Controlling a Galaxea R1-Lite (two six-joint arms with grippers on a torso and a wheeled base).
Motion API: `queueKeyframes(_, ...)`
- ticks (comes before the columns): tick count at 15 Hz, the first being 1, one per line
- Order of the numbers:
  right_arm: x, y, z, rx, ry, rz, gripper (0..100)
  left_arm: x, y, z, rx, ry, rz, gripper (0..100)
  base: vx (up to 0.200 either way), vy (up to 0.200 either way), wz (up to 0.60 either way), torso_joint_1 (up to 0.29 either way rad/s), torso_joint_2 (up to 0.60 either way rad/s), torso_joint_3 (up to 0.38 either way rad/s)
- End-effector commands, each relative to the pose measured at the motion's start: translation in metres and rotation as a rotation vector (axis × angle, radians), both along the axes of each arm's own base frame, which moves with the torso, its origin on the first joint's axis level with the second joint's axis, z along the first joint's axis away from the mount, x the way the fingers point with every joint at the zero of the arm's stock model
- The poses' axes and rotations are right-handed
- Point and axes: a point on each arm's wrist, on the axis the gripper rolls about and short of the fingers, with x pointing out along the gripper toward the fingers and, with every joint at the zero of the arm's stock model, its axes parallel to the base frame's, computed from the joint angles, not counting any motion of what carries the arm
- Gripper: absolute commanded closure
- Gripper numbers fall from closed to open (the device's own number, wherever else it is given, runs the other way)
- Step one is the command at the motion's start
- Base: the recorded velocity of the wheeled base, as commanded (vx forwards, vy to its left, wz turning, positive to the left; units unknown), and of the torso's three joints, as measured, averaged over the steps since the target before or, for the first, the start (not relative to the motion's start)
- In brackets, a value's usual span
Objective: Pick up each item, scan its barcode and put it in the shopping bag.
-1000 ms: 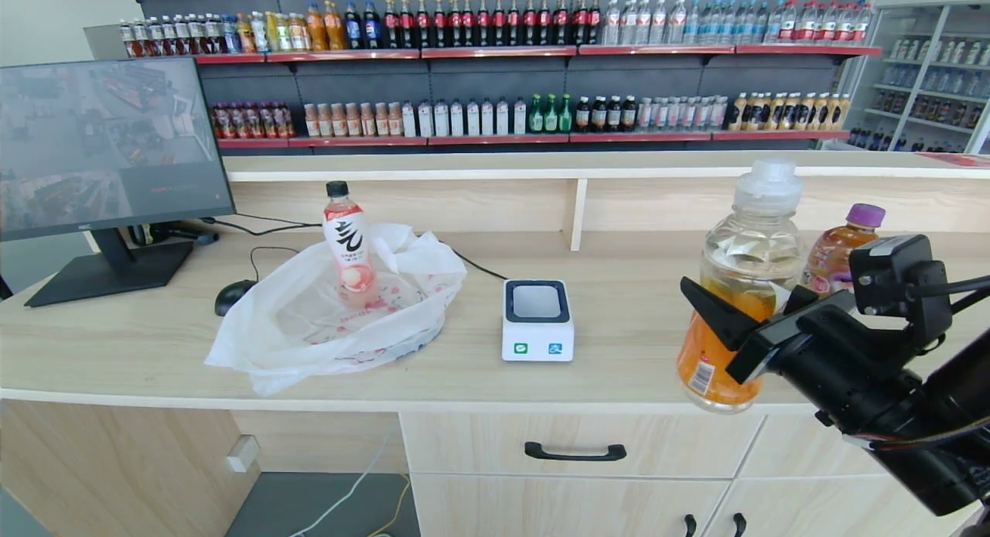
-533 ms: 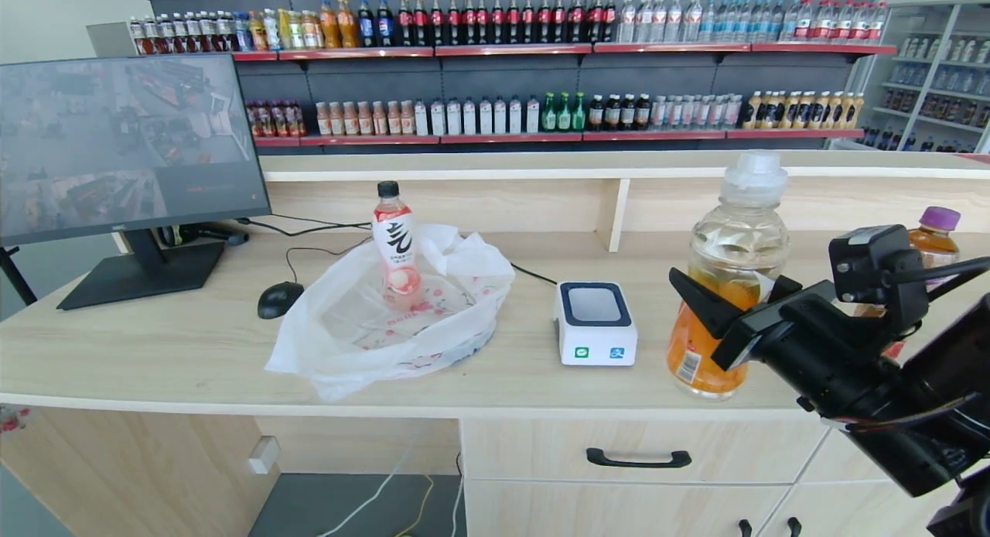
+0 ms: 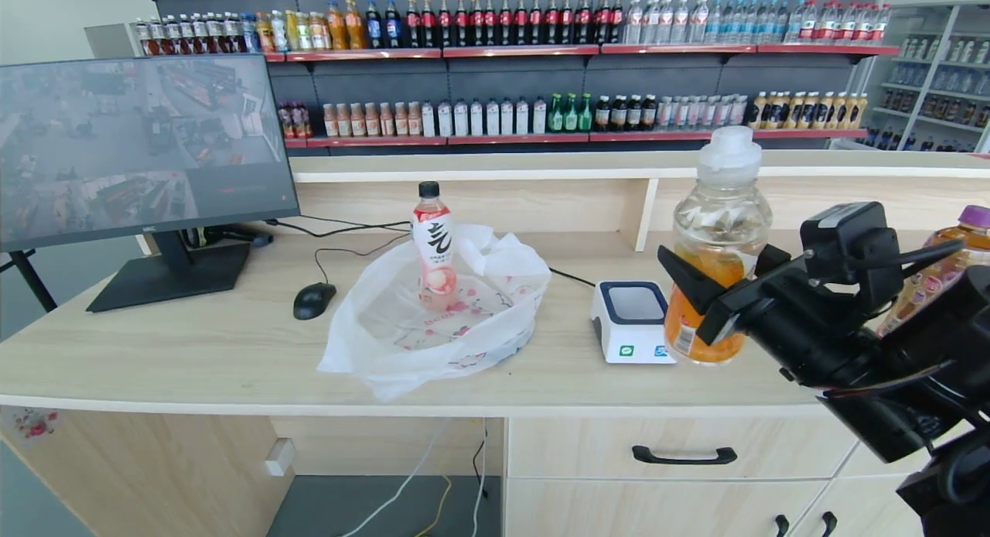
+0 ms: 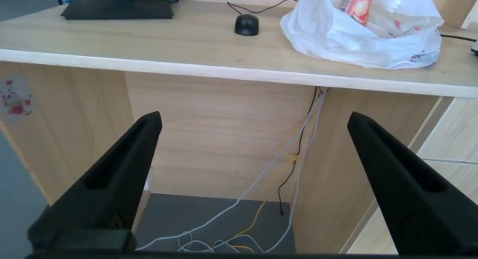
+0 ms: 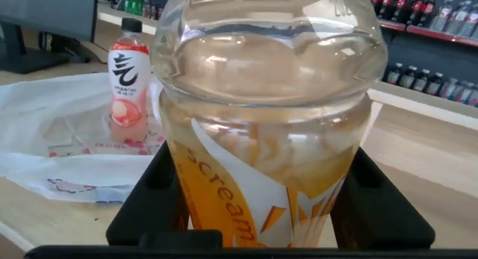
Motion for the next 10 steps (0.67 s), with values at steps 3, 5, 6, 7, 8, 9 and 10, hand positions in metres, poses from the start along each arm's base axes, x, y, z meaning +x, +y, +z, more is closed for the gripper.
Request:
queueKeyframes(3,0.016,0.010,-0.003,-0.197,-0.104,-0.022,100,0.000,0.000,0.000,0.000,-0.001,0.001,0,0.000,0.000,0.00,0.000,0.00,0.000)
queueKeyframes(5,0.020,0.014,-0.006,-0.331,-0.178,-0.007,100,0.000,0.000,0.000,0.000,-0.001,0.001,0,0.000,0.000,0.00,0.000,0.00,0.000)
queueKeyframes(6,0.027,0.019,-0.008,-0.390,-0.222,0.025,100,0.000,0.000,0.000,0.000,-0.001,0.001,0,0.000,0.000,0.00,0.000,0.00,0.000)
queueKeyframes(7,0.037,0.026,-0.005,-0.433,-0.292,0.055,100,0.000,0.000,0.000,0.000,0.001,0.001,0,0.000,0.000,0.00,0.000,0.00,0.000)
queueKeyframes(8,0.040,0.030,-0.002,-0.443,-0.322,0.065,100,0.000,0.000,0.000,0.000,-0.001,0.001,0,0.000,0.000,0.00,0.000,0.00,0.000)
queueKeyframes(9,0.043,0.034,0.001,-0.466,-0.373,0.084,100,0.000,0.000,0.000,0.000,-0.001,0.001,0,0.000,0.000,0.00,0.000,0.00,0.000)
queueKeyframes(10,0.045,0.037,0.001,-0.498,-0.410,0.113,100,0.000,0.000,0.000,0.000,-0.001,0.001,0,0.000,0.000,0.00,0.000,0.00,0.000)
